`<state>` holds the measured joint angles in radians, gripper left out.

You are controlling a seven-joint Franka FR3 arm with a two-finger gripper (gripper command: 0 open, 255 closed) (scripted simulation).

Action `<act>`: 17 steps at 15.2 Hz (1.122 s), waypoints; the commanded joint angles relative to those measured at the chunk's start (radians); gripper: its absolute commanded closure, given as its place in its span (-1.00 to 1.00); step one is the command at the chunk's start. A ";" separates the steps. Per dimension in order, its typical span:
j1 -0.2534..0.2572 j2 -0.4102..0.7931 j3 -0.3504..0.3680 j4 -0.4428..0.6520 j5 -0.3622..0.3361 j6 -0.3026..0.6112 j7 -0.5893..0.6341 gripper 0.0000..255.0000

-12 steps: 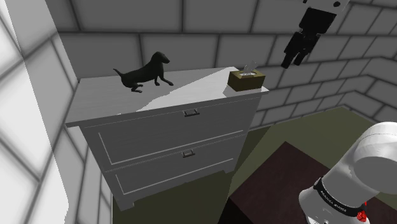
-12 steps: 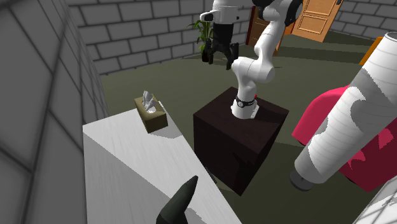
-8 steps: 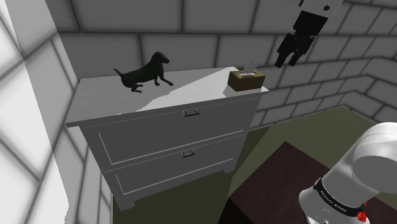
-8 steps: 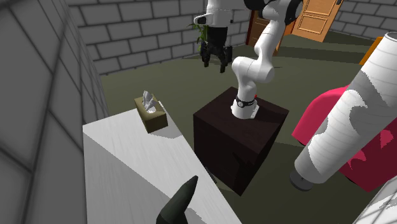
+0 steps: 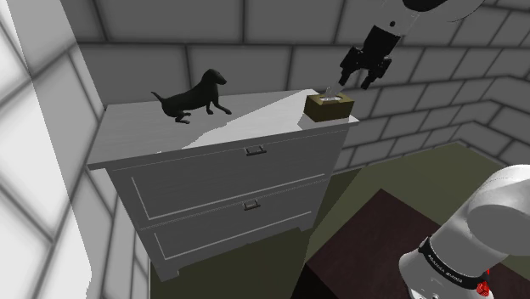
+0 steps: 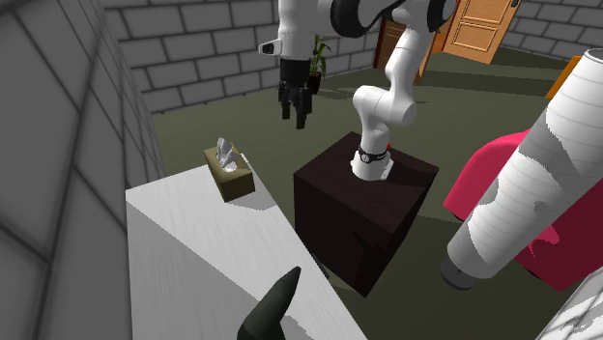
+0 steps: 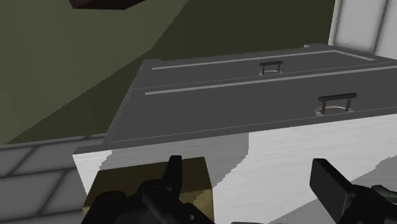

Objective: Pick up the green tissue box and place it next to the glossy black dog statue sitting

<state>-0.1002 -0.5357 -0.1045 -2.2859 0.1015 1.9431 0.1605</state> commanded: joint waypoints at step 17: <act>-0.065 0.415 -0.103 0.156 0.199 0.372 0.155 -1.00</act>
<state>-0.1678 -0.1323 -0.2088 -2.1282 0.2949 2.3020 0.3168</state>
